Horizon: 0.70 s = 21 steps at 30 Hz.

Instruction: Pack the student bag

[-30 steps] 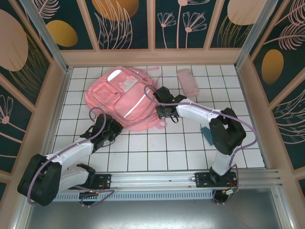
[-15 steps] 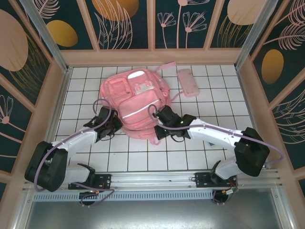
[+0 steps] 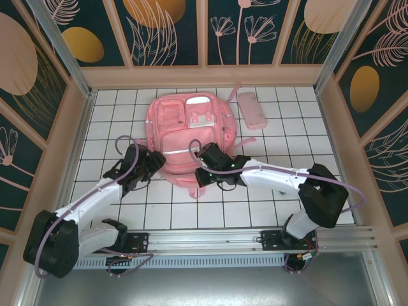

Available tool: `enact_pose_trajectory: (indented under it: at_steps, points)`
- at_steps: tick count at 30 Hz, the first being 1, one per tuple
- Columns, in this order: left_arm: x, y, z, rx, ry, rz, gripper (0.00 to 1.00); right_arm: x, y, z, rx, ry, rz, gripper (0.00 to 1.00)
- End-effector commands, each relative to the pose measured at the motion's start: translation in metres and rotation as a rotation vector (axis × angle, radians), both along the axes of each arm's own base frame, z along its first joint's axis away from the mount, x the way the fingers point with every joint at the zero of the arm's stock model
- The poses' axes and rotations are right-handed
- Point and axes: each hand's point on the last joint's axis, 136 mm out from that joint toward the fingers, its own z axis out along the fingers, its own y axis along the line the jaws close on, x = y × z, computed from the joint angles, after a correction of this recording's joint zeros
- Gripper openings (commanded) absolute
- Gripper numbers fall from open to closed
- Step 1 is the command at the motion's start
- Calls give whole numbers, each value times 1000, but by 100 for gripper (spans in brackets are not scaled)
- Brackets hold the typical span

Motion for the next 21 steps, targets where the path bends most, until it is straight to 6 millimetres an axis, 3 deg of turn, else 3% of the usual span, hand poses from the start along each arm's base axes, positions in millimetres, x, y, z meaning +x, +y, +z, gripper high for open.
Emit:
enact_pose_trajectory:
  at_steps: [1, 7, 14, 19, 21]
  points:
    - [-12, -23, -1, -194, 32, -19, 66, 6, 32, 28, 115, -36, 36, 0]
    - [-15, -32, -8, -254, 51, -10, 64, 0, 33, 27, 118, -29, 51, 0]
    - [-9, -12, -22, -172, 44, 98, 33, -2, 16, 22, 57, -49, 16, 0]
    - [-14, -2, -37, -128, 69, 127, 7, 4, -27, 12, -103, -127, -8, 0]
    - [-17, 4, -43, -99, 79, 149, 2, 12, -52, 7, -177, -147, -43, 0]
